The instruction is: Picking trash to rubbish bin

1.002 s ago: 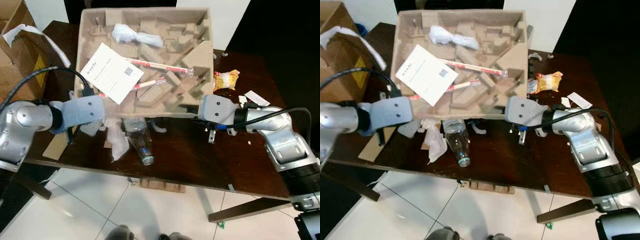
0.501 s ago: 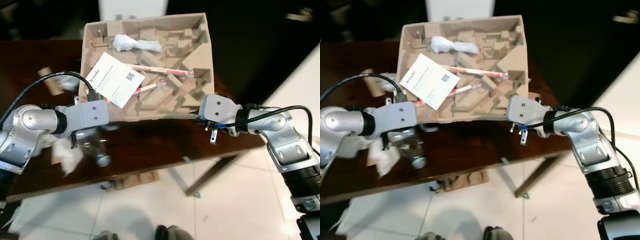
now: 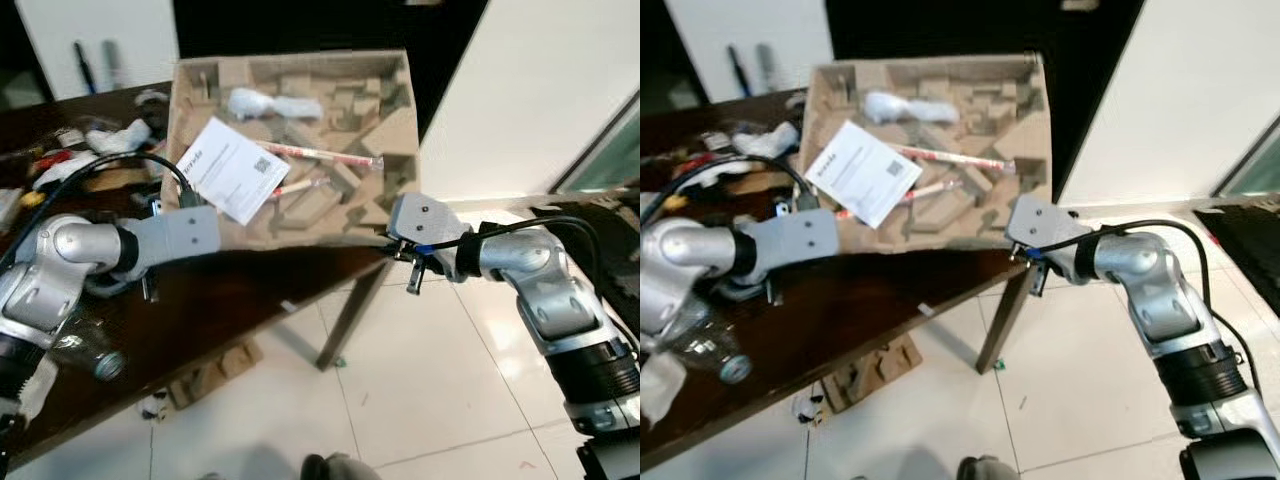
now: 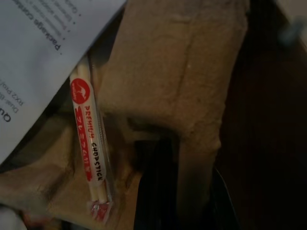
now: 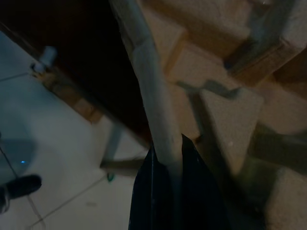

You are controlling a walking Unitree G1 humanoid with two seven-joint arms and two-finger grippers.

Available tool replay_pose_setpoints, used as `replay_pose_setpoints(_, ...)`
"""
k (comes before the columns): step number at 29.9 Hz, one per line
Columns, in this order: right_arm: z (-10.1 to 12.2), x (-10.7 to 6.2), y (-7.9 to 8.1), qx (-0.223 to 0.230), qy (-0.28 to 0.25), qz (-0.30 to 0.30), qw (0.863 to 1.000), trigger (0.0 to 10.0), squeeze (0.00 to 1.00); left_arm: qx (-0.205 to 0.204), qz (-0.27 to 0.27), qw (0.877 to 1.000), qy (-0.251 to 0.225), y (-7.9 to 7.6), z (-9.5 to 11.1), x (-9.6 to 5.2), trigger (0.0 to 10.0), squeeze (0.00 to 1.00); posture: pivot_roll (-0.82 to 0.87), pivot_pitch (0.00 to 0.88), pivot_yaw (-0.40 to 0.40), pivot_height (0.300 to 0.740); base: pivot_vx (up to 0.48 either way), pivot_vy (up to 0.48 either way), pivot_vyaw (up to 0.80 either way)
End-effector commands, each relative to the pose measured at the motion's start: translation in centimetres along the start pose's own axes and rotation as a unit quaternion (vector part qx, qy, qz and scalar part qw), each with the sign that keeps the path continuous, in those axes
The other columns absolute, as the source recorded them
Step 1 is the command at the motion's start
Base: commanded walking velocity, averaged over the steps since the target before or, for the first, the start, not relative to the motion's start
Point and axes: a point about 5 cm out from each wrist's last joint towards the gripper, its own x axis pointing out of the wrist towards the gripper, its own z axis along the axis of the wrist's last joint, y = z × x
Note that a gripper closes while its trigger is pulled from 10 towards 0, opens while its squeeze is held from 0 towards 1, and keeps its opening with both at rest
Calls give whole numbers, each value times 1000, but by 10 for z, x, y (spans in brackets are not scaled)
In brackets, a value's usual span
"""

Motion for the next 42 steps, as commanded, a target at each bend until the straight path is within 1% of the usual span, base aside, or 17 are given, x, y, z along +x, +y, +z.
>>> replay_pose_setpoints(1,0,5,4,13,7,-20,1000,10000,0,70,-44,994,-77,-5,33,8,10000,0,113,111,-57,740,0,0,-788)
replay_pose_setpoints(3,0,5,5,19,10,-23,1000,10000,0,72,-47,993,-79,-4,34,7,10000,0,110,111,-55,740,0,0,-800)
replay_pose_setpoints(6,-1,7,4,39,18,-44,998,10000,0,65,-48,993,-83,-2,31,10,10000,0,99,113,-44,740,0,0,-800)
replay_pose_setpoints(8,-4,11,4,65,26,-67,995,10000,0,61,-50,993,-83,-2,30,12,10000,0,96,116,-41,740,0,0,-794)
replay_pose_setpoints(10,-5,14,7,84,31,-78,993,10000,0,61,-53,993,-81,-2,29,13,10000,0,93,120,-37,740,0,0,-794)
replay_pose_setpoints(16,-5,18,11,100,37,-85,991,10000,0,65,-55,993,-84,2,32,13,10000,0,80,128,-24,740,0,0,-798)
replay_pose_setpoints(20,-4,19,12,105,39,-90,990,10000,0,69,-54,992,-87,5,33,14,10000,0,80,127,-21,740,0,0,-791)
replay_pose_setpoints(23,0,25,11,111,38,-95,989,10000,0,78,-54,991,-100,8,41,18,10000,0,78,124,-24,740,0,0,-800)
replay_pose_setpoints(34,12,36,8,112,24,-102,988,10000,0,93,-59,987,-114,11,53,28,10000,0,60,105,-16,740,0,0,-799)
replay_pose_setpoints(42,11,37,8,116,28,-110,987,10000,0,97,-61,987,-115,12,52,30,10000,0,52,100,-3,740,0,0,-797)
